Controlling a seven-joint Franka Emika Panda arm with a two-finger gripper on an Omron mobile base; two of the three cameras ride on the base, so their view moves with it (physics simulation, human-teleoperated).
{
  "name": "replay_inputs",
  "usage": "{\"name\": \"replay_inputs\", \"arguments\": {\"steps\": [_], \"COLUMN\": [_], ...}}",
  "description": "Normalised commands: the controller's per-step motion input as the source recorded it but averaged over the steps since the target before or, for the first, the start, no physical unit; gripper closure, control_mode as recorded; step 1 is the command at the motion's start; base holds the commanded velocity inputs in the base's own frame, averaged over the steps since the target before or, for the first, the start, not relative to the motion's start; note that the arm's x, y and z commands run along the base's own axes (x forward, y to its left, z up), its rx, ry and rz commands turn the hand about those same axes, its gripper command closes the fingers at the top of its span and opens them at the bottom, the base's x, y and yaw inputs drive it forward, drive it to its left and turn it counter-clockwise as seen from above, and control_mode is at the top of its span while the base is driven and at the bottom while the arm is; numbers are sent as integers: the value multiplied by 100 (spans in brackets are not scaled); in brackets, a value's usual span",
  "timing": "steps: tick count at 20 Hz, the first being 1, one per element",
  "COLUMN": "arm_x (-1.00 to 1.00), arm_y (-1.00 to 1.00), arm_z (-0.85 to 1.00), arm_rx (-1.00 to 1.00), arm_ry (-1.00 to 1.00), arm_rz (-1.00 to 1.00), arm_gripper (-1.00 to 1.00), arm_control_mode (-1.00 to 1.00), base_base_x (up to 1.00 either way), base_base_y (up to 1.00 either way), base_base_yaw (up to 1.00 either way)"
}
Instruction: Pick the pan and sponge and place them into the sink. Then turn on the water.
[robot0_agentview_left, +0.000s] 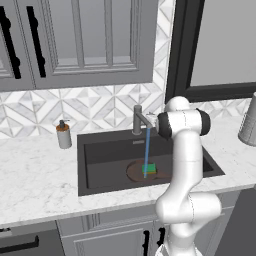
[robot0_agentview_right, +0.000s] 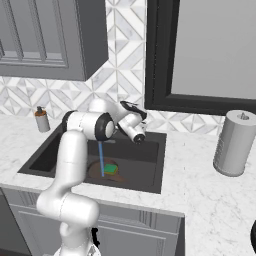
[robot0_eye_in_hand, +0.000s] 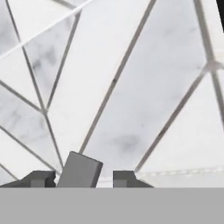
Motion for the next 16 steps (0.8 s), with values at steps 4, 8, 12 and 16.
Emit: {"name": "replay_inputs", "arguments": {"steps": [4,8,12,16], "arm_x": [0,0,0,0], "arm_y": [-100,-100,-100,-92], "arm_z": [-51,-62,-40,-2], "arm_rx": [0,0,0,0], "arm_ry": [6,7,4,0], "arm_rz": [-5,-5,-5,-4], "arm_gripper": [100,100,100,100], "arm_control_mode": [-100,-100,-100,-100], "base_base_x": [0,0,0,0], "base_base_y": [0,0,0,0], "base_base_yaw": [0,0,0,0]}}
